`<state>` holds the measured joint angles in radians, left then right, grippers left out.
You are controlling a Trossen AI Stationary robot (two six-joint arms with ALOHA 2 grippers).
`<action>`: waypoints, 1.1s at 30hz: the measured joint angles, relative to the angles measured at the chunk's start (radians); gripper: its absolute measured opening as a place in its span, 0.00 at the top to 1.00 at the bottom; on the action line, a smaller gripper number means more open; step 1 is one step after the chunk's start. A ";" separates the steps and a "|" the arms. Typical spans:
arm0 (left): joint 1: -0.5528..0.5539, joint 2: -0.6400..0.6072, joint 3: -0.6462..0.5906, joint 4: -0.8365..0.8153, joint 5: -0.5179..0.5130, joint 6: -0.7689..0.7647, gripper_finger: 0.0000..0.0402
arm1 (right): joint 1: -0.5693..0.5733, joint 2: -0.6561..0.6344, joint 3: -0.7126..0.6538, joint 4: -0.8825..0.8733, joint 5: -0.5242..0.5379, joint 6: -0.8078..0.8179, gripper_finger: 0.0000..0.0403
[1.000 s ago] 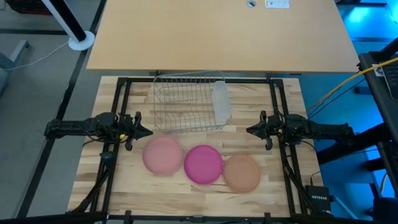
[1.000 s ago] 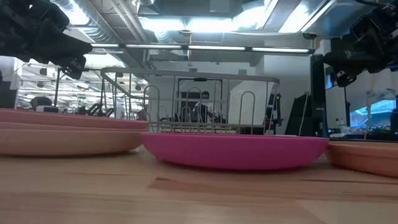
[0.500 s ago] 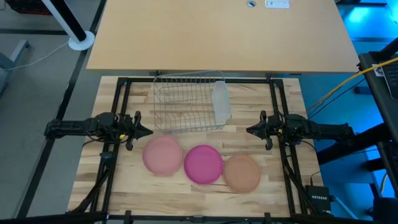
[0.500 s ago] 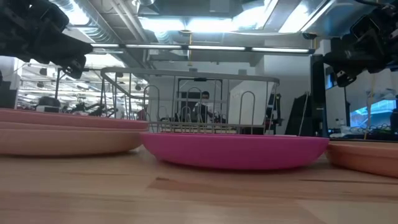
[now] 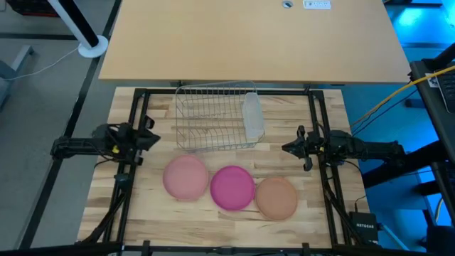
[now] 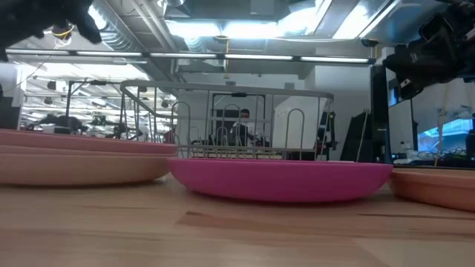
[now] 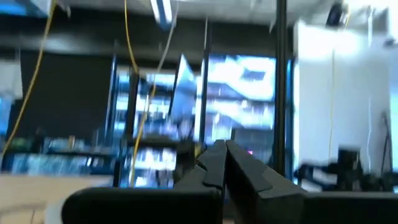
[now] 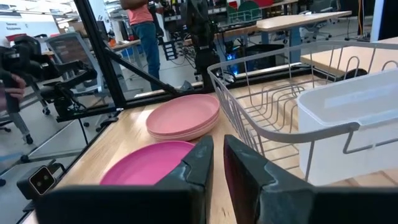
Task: Sort dishes
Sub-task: Put the brown plate into the dish rack
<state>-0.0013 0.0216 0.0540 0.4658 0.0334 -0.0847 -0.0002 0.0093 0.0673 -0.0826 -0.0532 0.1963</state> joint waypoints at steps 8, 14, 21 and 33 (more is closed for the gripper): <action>0.000 0.000 0.002 0.314 0.000 0.021 1.00 | 0.000 0.000 0.002 0.003 0.000 0.000 0.89; 0.000 0.011 0.002 0.378 -0.004 -0.063 1.00 | 0.000 0.000 0.003 0.004 0.000 0.000 0.89; -0.002 0.210 0.085 0.393 -0.008 -0.076 1.00 | 0.000 0.000 0.004 0.004 0.001 0.000 0.89; -0.067 0.996 0.547 0.379 0.082 0.015 1.00 | 0.000 0.001 0.005 0.005 0.001 0.000 0.89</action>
<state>-0.0685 1.0175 0.6010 0.8448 0.1155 -0.0694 -0.0002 0.0101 0.0725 -0.0780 -0.0525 0.1959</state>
